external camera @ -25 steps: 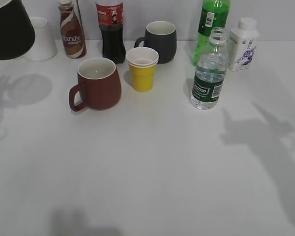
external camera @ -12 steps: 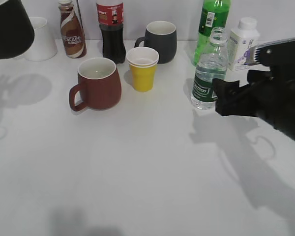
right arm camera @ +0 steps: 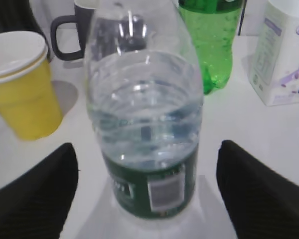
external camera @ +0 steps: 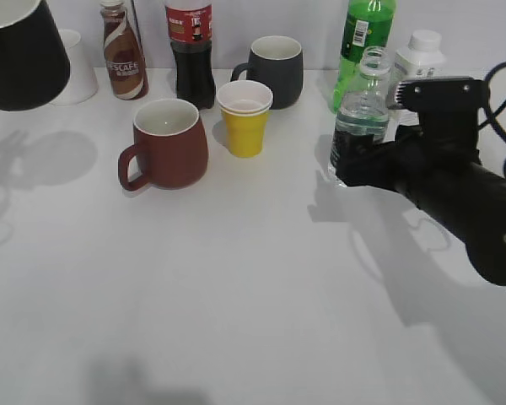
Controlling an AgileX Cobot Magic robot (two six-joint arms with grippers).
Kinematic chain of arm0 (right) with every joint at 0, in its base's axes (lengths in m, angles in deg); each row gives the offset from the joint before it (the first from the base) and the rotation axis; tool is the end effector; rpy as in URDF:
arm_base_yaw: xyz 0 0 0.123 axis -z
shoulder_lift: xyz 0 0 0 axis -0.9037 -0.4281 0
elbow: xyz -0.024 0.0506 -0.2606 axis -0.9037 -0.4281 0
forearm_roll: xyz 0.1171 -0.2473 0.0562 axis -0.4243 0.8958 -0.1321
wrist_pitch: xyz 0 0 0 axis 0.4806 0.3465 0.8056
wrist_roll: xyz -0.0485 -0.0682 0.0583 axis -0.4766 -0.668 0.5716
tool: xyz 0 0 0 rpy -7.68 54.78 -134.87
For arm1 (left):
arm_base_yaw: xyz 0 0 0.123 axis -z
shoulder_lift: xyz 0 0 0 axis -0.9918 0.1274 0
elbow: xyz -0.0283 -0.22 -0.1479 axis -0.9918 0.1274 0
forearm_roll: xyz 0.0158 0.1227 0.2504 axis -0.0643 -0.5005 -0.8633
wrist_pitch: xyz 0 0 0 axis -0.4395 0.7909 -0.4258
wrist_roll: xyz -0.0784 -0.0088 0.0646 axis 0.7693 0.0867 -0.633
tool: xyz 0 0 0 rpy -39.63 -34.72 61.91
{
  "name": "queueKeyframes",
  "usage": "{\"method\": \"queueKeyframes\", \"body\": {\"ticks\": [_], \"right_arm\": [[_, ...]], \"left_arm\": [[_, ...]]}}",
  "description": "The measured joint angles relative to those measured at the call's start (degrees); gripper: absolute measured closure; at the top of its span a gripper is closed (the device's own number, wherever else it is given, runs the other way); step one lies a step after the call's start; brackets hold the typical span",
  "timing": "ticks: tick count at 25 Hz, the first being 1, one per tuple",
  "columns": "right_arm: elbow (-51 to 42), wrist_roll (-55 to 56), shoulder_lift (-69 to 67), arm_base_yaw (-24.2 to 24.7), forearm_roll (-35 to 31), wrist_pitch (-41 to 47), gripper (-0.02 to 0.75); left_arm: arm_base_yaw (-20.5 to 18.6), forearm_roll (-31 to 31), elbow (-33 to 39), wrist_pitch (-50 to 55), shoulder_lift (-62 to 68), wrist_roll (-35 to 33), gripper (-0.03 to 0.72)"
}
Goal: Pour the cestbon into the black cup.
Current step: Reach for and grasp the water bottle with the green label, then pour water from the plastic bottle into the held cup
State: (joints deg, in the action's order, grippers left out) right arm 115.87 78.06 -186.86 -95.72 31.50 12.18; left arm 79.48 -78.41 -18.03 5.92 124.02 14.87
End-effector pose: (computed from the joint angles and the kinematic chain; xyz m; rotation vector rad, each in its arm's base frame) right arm 0.2919 0.1406 0.1076 -0.1473 1.8372 0.2104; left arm 0.3055 -0.0135 0.2169 0.2859 1.3923 -0.0808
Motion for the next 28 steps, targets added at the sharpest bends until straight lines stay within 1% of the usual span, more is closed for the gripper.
{"method": "queueKeyframes", "body": {"ticks": [6,11,12,13,15,17,19,20,22,24,26,28], "right_arm": [[5.75,0.17,-5.06,0.14,-0.71,-0.02,0.077],[10.73,0.17,-11.26,1.64,-1.69,-0.02,0.087],[11.56,0.17,-12.14,1.75,-1.93,-0.02,0.106],[12.17,0.17,-12.65,1.75,-2.05,-0.02,0.144],[12.71,0.12,-12.98,1.75,-1.59,-0.15,0.275],[12.76,-0.73,-12.74,1.75,-0.47,0.32,0.285],[12.54,-1.43,-10.82,1.75,1.22,3.19,0.285],[12.44,-2.05,-9.44,1.75,3.31,5.1,0.285],[12.3,-3.58,-4.83,1.75,10.17,8.77,0.285],[12.38,-4.39,0.06,1.69,20.38,11.76,0.285],[13.05,-4.82,4.86,1.26,29.02,14.97,0.285],[14.22,-5.15,8.15,0.5,36.09,18.92,0.285]], "left_arm": [[0.0,-0.07,0.0,-0.55,-0.05,0.0,0.647],[0.0,-0.35,0.0,-0.66,-0.05,0.21,0.647],[0.0,-0.68,0.0,-0.66,-0.05,0.53,0.647],[0.0,-1.34,0.0,-0.66,-0.05,1.62,0.648],[0.0,-3.26,0.0,-0.66,-0.05,2.76,0.648],[0.0,-6.49,0.0,-0.2,-0.2,3.73,0.648],[0.11,-10.45,0.0,2.27,-0.77,6.98,0.648],[0.4,-12.04,0.0,3.98,-1.45,9.08,0.648],[1.82,-14.05,0.0,8.62,-3.05,11.9,0.648],[4.59,-15.53,0.0,12.36,-4.64,13.0,0.648],[9.01,-16.31,0.0,15.33,-5.45,13.53,0.648],[13.77,-16.35,0.0,17.42,-5.87,14.41,0.648]]}}
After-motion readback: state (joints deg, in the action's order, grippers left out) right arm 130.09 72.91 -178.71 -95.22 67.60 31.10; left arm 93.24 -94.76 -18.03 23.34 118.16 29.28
